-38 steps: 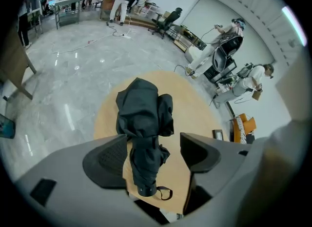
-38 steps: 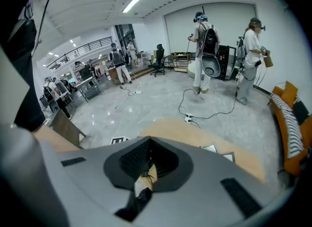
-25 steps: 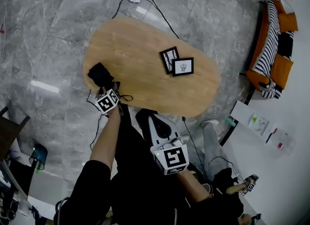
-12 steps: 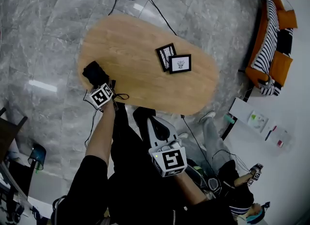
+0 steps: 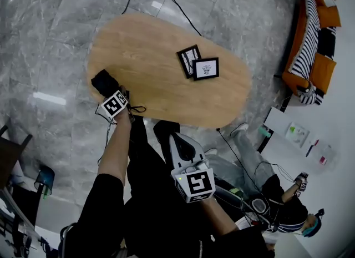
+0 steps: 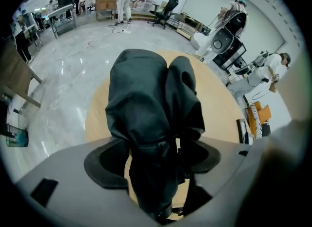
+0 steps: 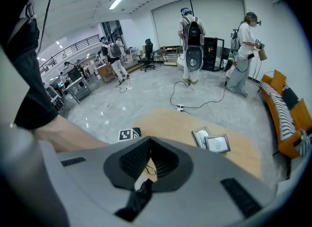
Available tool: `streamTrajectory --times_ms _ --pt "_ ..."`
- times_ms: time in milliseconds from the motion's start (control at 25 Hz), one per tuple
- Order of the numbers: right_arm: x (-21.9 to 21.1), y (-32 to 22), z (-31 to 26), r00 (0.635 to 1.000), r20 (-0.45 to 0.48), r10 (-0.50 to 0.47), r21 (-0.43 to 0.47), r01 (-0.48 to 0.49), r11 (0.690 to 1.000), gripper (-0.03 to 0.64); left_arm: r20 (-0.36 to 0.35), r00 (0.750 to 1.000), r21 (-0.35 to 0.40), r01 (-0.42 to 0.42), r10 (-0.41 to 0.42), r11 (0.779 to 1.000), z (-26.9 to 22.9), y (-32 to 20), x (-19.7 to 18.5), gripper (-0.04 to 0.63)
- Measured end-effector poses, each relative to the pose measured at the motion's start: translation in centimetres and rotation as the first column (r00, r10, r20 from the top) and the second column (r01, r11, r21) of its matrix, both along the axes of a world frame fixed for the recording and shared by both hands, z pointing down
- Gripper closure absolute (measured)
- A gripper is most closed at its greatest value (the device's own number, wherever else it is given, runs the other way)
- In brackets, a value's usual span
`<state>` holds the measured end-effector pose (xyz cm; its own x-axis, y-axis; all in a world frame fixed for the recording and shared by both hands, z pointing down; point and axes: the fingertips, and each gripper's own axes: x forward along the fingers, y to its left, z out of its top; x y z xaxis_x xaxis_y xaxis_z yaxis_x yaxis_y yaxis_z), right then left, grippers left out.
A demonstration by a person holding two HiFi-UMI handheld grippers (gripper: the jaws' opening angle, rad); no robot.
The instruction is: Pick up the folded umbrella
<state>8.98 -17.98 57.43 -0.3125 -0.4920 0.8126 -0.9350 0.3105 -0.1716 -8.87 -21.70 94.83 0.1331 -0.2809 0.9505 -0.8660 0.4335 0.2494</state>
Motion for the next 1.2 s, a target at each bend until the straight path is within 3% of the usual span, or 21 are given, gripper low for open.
streamTrajectory --times_ms 280,600,1200 --pt "0.3 0.7 0.3 1.000 -0.001 0.010 -0.009 -0.010 1.000 0.606 0.057 0.998 -0.044 -0.007 0.009 0.999 0.5 0.4 -0.6 0.319" --pt "0.3 0.8 0.6 1.000 0.002 0.019 -0.005 -0.019 1.000 0.606 0.006 0.999 -0.089 -0.047 0.048 0.995 0.5 0.6 -0.8 0.359" --pt "-0.3 1.3 0.4 0.999 0.029 0.034 0.004 -0.034 0.999 0.606 -0.009 0.970 -0.015 -0.243 0.243 0.970 -1.9 -0.5 0.0 0.370"
